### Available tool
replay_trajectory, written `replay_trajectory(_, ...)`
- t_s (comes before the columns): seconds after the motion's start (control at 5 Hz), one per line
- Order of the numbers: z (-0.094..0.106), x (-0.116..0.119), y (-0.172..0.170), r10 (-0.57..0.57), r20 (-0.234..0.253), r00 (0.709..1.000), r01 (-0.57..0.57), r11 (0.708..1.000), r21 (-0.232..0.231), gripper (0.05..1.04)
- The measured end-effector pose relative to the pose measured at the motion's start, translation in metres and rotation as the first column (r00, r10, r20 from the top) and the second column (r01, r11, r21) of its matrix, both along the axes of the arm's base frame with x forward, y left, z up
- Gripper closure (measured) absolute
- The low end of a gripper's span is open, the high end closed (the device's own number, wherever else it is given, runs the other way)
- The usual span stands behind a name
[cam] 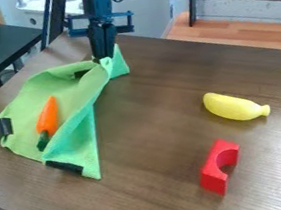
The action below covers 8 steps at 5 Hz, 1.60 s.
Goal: Unfold the cloth from left to right
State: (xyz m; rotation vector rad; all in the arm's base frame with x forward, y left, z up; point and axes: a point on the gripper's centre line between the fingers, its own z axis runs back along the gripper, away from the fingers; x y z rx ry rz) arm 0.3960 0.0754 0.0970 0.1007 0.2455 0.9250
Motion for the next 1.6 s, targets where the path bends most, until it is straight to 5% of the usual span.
replay_trajectory(0.8,0.043,0.028,-0.016,0.051,0.142,0.989,-0.041,0.997,-0.069,1.033)
replay_trajectory(1.2,0.028,0.042,-0.02,0.072,0.14,0.988,-0.061,0.995,-0.08,1.013)
replay_trajectory(1.6,-0.023,0.04,-0.036,0.051,0.123,0.991,-0.037,0.992,-0.117,0.616)
